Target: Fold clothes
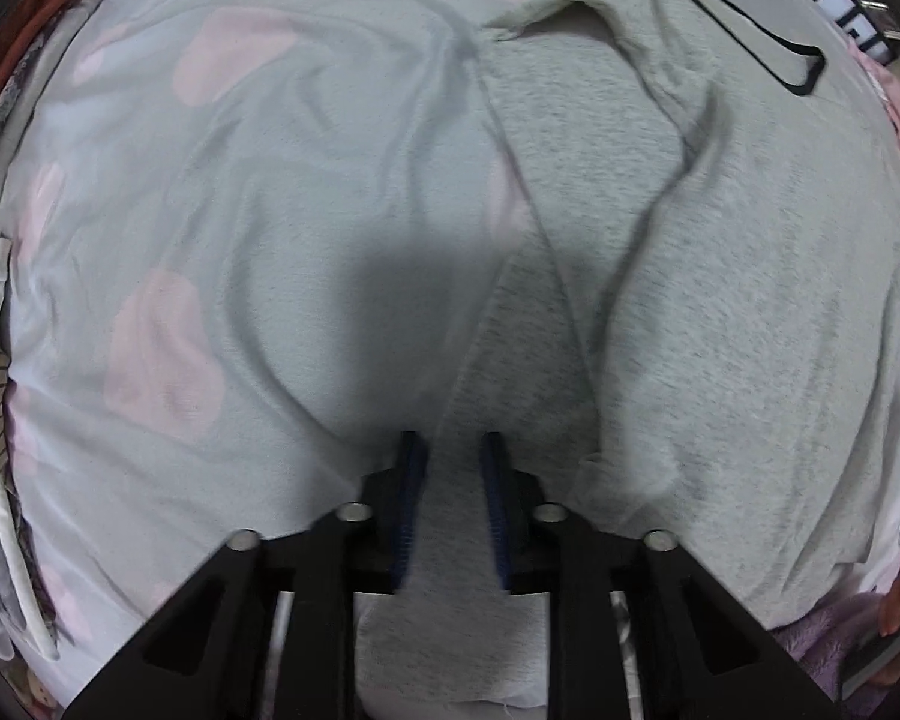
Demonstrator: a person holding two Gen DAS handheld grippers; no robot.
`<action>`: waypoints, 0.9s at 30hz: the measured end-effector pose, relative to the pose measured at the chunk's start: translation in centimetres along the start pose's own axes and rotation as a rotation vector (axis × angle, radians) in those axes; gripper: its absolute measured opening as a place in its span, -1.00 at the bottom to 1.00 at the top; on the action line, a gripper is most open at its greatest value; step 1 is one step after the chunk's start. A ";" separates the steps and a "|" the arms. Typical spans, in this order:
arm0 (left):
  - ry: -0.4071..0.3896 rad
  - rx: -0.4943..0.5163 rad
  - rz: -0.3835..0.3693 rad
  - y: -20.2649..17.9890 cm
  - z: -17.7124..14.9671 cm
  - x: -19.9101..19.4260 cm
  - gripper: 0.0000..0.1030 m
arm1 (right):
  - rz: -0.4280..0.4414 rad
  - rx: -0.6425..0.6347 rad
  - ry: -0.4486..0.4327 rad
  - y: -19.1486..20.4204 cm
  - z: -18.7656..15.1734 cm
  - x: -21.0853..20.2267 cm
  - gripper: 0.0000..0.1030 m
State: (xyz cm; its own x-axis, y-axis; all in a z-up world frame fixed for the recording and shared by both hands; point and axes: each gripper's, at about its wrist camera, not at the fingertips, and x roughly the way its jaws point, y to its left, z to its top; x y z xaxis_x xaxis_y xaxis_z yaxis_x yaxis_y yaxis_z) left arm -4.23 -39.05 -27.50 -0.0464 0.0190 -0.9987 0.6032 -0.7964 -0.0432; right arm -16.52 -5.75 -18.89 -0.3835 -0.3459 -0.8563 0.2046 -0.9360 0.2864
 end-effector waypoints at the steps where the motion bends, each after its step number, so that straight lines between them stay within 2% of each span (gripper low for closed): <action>1: -0.005 0.013 0.003 -0.3 -0.1 -0.1 -0.84 | 0.000 0.000 0.000 0.0 0.0 0.0 -0.35; 2: -0.010 0.027 0.012 -0.6 -0.1 -0.2 -0.91 | -0.001 0.002 -0.001 -0.1 0.0 0.0 -0.35; 4: -0.035 0.036 0.031 -0.8 -0.1 -0.8 -0.94 | -0.001 0.005 -0.001 -0.2 -0.1 -0.1 -0.35; 9: -0.147 -0.034 -0.011 0.5 1.1 -4.3 -0.94 | -0.004 0.014 -0.002 -0.4 -0.1 -0.1 -0.35; 13: -0.236 -0.084 0.008 2.8 3.0 -8.2 -0.94 | -0.008 0.007 0.002 -0.2 -0.1 0.1 -0.35; 15: -0.280 -0.099 0.037 5.0 4.0 -10.2 -0.94 | -0.010 0.001 0.003 -0.1 0.0 0.2 -0.35; 18: -0.335 -0.138 0.075 8.1 3.3 -13.9 -0.94 | -0.009 -0.005 0.004 -0.1 0.1 0.5 -0.35; 22: -0.406 -0.144 0.167 9.2 6.9 -16.8 -0.94 | -0.014 -0.011 0.008 0.0 0.3 1.0 -0.35; 27: -0.458 -0.139 0.256 12.6 9.6 -20.9 -0.94 | -0.030 -0.021 0.003 0.1 0.8 1.6 -0.35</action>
State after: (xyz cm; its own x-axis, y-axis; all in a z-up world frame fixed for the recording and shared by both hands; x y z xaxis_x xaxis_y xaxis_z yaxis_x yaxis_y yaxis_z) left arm -3.31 -55.25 -6.96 -0.2079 -0.4556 -0.8655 0.7389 -0.6530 0.1663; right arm -17.86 -6.41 -19.87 -0.3870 -0.3175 -0.8657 0.2120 -0.9443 0.2516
